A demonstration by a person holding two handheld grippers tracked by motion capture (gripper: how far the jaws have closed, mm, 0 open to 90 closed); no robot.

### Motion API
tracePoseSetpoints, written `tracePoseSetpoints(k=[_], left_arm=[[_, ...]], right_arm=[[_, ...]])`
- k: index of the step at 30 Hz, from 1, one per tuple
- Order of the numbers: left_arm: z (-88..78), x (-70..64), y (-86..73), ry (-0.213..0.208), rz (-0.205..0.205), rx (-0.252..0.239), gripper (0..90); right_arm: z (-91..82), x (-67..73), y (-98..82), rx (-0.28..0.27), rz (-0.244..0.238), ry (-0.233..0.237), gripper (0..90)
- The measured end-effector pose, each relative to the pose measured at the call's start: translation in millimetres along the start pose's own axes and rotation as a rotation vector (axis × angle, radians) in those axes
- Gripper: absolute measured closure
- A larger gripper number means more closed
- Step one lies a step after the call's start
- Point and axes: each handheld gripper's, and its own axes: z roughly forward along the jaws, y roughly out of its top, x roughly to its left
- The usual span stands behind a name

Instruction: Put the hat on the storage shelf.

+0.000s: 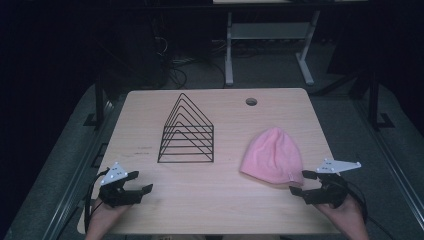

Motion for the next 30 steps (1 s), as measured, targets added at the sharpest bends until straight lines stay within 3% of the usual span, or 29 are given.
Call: tracePoseSetpoints(k=[4,10,11,17,26,30], left_arm=[[-0.2,0.5,0.2,0.004,0.003,-0.001,23.6],[0.1,2.8,0.0,0.003,0.003,0.004,23.6],[0.7,2.3,-0.1,0.001,-0.005,-0.002,23.6],[0.2,-0.1,0.8,-0.005,-0.003,-0.011,23.6],[1.4,0.2,1.1,-0.014,-0.001,-0.007,23.6],[1.7,1.3,0.3,-0.017,-0.005,-0.008,23.7]], right_arm=[[2.7,-6.0,13.1,0.001,-0.010,0.005,20.0],[14.4,-27.4,35.7,0.041,-0.006,0.011,20.0],[18.5,-36.5,43.2,0.049,0.009,0.012,20.9],[31.0,-57.0,57.0,0.079,0.047,0.039,22.2],[61.5,-92.7,87.1,0.130,0.073,0.051,25.2],[70.1,-100.3,95.1,0.140,0.079,0.052,25.4]])
